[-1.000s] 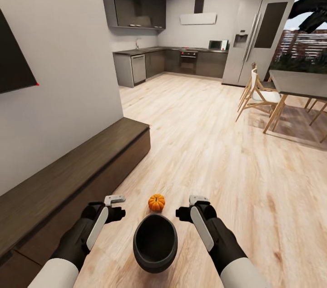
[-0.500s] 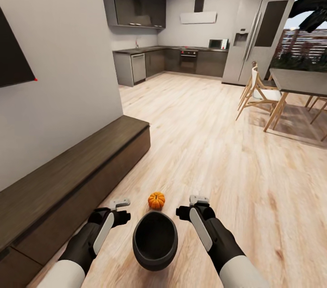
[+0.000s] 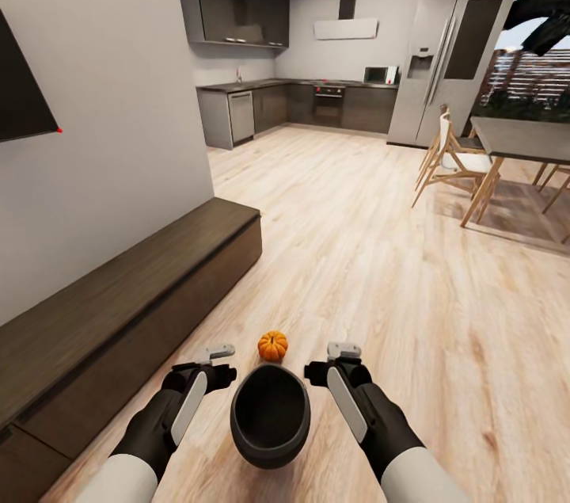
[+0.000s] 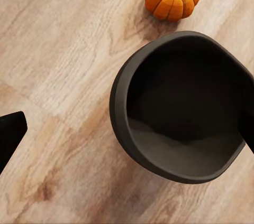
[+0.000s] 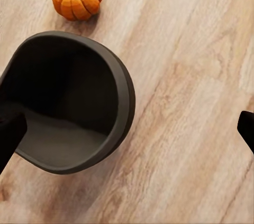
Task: Place each of the two pumpkins and all three candles from the living room inside a cabinet in the living room (use any cabinet), then make sure every cabinet is closed, and position the cauldron so it is next to a table in the living room.
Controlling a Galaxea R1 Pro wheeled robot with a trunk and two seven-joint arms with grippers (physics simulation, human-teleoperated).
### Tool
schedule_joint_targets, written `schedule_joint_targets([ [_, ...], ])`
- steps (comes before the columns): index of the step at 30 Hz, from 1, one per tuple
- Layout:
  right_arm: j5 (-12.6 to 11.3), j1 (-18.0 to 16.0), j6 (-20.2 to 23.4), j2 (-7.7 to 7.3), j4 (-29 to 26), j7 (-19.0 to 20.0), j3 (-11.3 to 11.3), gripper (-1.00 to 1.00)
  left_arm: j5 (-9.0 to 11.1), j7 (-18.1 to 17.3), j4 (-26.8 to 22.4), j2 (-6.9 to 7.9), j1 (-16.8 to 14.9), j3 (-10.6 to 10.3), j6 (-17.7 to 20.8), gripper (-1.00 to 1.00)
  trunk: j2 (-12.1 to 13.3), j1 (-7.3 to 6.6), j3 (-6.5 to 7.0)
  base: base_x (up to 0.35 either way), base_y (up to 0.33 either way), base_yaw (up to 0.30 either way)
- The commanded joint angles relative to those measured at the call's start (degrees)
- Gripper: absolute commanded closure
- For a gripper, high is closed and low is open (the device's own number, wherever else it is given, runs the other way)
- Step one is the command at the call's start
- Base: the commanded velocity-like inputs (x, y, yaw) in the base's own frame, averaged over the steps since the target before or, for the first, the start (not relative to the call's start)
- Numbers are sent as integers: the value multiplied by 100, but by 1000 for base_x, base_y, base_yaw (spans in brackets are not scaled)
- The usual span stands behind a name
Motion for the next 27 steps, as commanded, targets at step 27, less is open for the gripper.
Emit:
schedule_joint_targets([
  [27,-70,-47,-388,0,227,-59,116,-100,23,51,282,-7,-2,-31,-561,-100,-1087,593,-490,0,0,0],
])
